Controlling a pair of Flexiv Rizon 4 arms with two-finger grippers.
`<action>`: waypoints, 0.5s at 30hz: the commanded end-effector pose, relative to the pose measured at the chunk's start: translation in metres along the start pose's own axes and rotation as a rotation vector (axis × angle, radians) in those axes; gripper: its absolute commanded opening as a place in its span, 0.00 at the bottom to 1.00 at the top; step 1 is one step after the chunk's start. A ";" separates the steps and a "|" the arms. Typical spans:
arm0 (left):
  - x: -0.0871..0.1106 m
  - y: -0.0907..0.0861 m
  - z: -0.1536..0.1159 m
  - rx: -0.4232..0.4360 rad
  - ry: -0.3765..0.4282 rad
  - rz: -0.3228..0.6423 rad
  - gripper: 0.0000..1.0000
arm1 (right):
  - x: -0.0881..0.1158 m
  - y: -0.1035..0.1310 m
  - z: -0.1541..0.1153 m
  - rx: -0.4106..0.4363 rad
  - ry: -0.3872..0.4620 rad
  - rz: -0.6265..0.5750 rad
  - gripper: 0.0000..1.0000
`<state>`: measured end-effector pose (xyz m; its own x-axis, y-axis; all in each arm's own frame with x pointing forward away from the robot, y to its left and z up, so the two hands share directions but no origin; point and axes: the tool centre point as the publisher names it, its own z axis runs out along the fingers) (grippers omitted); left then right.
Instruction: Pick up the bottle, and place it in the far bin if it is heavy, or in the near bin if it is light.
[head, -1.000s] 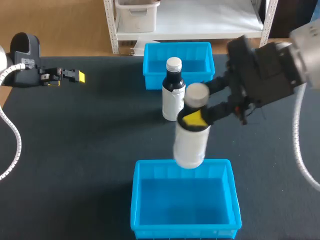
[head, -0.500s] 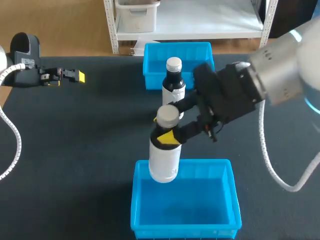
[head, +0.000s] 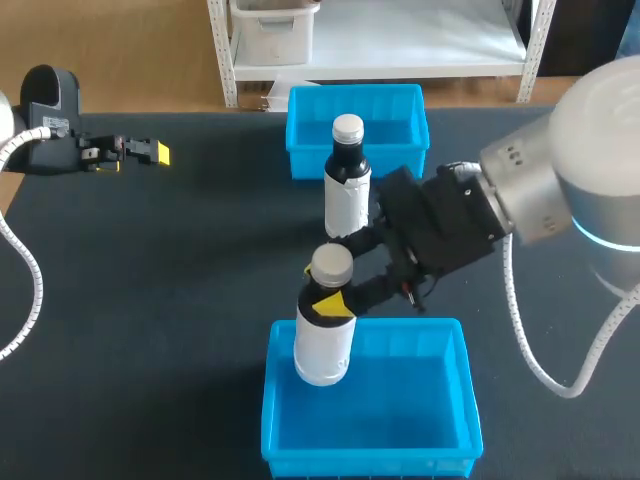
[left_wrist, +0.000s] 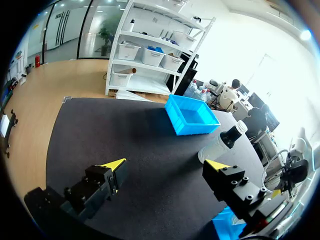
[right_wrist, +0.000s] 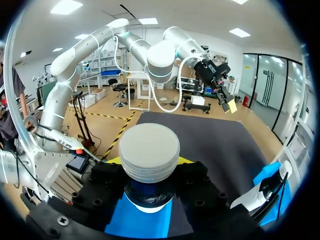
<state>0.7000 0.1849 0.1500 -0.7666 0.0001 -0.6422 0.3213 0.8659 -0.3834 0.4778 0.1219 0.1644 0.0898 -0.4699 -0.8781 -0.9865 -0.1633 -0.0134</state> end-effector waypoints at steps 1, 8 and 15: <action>0.000 0.000 0.000 0.000 0.000 0.000 1.00 | 0.008 -0.006 0.007 -0.019 -0.009 -0.005 0.00; 0.000 0.000 0.000 0.000 0.000 0.000 1.00 | 0.017 -0.006 0.015 -0.064 0.016 -0.008 0.00; 0.000 0.000 0.000 0.000 0.000 0.000 1.00 | 0.021 -0.006 0.020 -0.096 0.040 -0.006 0.00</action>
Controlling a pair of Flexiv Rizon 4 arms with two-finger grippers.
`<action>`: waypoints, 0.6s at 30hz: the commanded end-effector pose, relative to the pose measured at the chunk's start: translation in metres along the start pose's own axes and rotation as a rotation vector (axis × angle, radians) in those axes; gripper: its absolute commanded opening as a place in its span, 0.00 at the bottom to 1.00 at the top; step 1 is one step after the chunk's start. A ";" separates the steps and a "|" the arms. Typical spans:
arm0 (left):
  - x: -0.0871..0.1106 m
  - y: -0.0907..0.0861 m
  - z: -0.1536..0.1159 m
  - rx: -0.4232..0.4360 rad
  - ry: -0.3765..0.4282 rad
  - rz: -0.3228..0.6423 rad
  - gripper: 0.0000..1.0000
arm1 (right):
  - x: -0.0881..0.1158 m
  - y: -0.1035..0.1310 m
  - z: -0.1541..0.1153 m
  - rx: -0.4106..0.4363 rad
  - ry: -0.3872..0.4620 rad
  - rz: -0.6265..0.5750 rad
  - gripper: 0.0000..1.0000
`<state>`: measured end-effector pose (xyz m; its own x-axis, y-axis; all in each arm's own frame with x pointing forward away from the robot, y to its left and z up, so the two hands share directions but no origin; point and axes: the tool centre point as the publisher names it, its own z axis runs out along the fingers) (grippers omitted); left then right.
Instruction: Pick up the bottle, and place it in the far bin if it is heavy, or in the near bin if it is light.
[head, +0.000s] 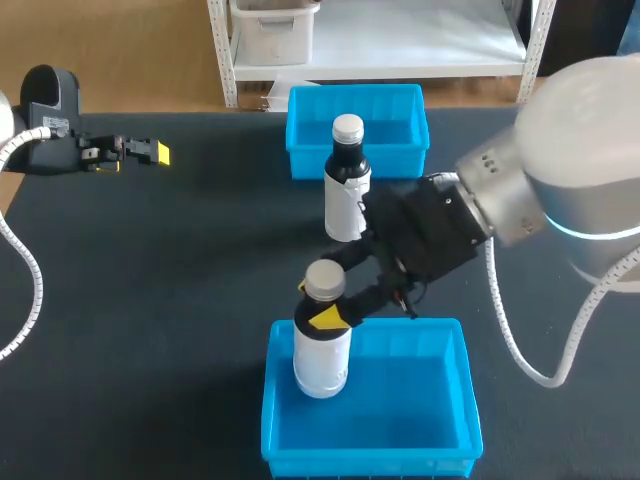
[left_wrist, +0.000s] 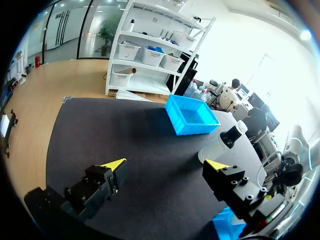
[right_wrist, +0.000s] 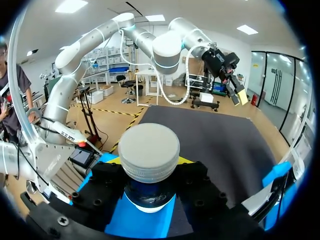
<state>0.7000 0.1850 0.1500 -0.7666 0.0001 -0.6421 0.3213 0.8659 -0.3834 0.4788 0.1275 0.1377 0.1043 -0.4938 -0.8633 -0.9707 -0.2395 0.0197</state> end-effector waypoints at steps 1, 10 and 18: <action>0.000 0.000 0.000 0.000 0.000 0.000 1.00 | 0.001 -0.005 0.003 -0.015 0.015 0.005 0.00; 0.000 0.000 0.000 0.000 0.000 0.000 1.00 | 0.004 -0.005 0.006 -0.037 0.054 0.005 0.00; 0.000 0.000 0.000 0.000 0.000 0.000 1.00 | 0.005 -0.004 0.008 -0.052 0.057 0.011 0.73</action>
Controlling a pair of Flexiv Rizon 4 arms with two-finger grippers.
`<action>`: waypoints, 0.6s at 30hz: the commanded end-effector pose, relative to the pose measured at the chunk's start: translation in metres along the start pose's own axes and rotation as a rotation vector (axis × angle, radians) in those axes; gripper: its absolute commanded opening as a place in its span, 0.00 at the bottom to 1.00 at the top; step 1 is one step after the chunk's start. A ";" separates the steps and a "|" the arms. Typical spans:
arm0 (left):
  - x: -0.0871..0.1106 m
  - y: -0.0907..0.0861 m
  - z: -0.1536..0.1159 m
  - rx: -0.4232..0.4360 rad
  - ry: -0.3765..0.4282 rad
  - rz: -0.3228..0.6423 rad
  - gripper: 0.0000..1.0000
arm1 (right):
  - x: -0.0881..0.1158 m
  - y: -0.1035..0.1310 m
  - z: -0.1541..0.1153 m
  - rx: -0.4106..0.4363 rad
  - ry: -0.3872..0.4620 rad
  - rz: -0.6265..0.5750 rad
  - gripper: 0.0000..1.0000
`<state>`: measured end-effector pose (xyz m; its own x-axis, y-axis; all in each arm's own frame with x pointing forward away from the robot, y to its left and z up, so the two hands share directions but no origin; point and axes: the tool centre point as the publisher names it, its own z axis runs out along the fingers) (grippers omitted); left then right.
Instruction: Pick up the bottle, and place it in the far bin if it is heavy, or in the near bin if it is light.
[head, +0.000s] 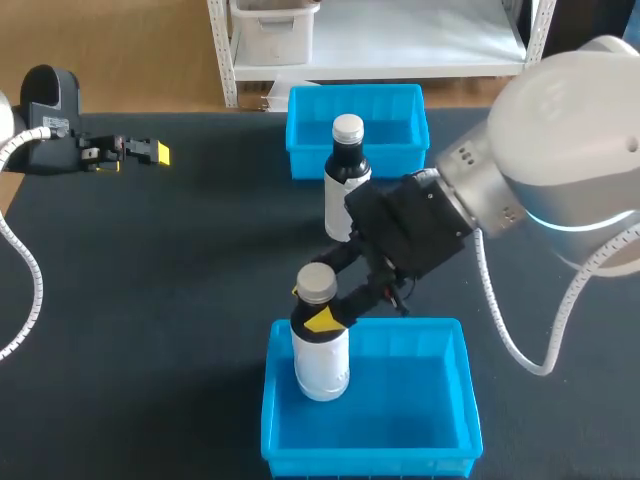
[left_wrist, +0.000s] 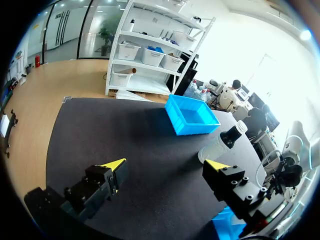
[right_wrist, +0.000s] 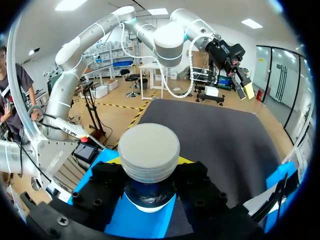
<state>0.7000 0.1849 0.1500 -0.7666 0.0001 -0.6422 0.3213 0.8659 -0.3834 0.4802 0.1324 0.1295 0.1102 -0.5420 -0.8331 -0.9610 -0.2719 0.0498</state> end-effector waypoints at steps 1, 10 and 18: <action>0.000 0.000 0.000 0.000 0.000 0.000 1.00 | 0.000 -0.002 0.001 -0.010 0.001 0.004 0.96; 0.000 0.000 0.000 0.000 0.000 0.000 1.00 | 0.003 -0.001 0.000 -0.024 -0.006 0.019 1.00; 0.000 0.000 0.000 0.000 0.000 0.000 1.00 | 0.020 -0.004 -0.036 0.030 0.020 0.067 1.00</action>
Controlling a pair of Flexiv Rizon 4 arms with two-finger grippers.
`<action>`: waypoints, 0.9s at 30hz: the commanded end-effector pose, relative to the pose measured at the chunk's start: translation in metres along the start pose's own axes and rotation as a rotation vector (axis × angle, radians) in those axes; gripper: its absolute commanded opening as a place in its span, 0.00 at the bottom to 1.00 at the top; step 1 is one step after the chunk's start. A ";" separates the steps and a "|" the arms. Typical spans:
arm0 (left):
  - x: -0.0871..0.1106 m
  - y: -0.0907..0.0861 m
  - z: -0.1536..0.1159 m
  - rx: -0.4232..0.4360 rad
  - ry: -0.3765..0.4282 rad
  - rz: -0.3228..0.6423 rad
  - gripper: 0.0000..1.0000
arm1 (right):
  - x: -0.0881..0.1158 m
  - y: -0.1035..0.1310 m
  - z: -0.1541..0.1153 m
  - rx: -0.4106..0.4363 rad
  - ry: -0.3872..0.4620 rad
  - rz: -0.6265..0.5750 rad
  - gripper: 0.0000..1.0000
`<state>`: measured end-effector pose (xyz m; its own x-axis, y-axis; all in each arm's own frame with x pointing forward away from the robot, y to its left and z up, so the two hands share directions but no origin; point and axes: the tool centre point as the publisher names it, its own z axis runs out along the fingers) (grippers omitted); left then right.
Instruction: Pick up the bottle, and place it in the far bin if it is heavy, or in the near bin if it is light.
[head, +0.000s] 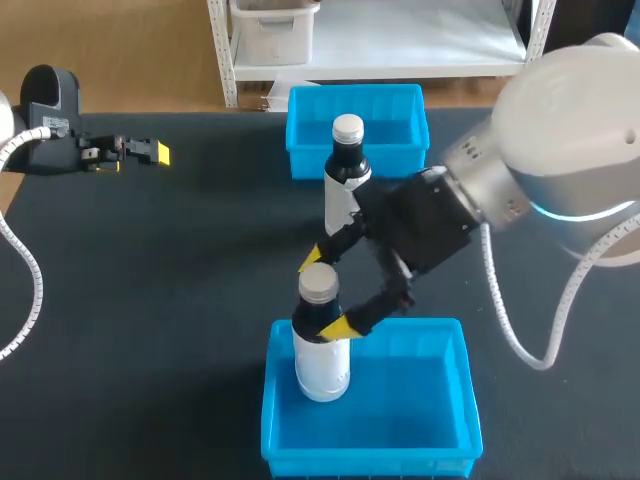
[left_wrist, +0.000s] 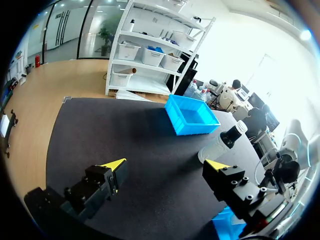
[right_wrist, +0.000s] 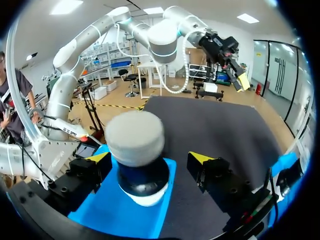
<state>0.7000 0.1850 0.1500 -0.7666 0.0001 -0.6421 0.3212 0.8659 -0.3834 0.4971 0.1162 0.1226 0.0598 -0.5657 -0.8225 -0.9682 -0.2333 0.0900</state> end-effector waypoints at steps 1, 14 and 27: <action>0.000 0.000 0.000 0.000 0.000 0.000 1.00 | 0.006 0.008 -0.027 0.025 0.012 0.018 1.00; 0.000 0.000 0.000 0.000 0.000 0.000 1.00 | 0.039 -0.012 -0.101 0.170 0.047 0.108 1.00; 0.000 0.000 0.000 0.000 0.000 0.000 1.00 | 0.073 -0.087 -0.166 0.337 0.069 0.154 1.00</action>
<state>0.7000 0.1849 0.1500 -0.7666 0.0001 -0.6422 0.3213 0.8659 -0.3834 0.6113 -0.0348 0.1480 -0.0880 -0.6296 -0.7719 -0.9902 0.1399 -0.0012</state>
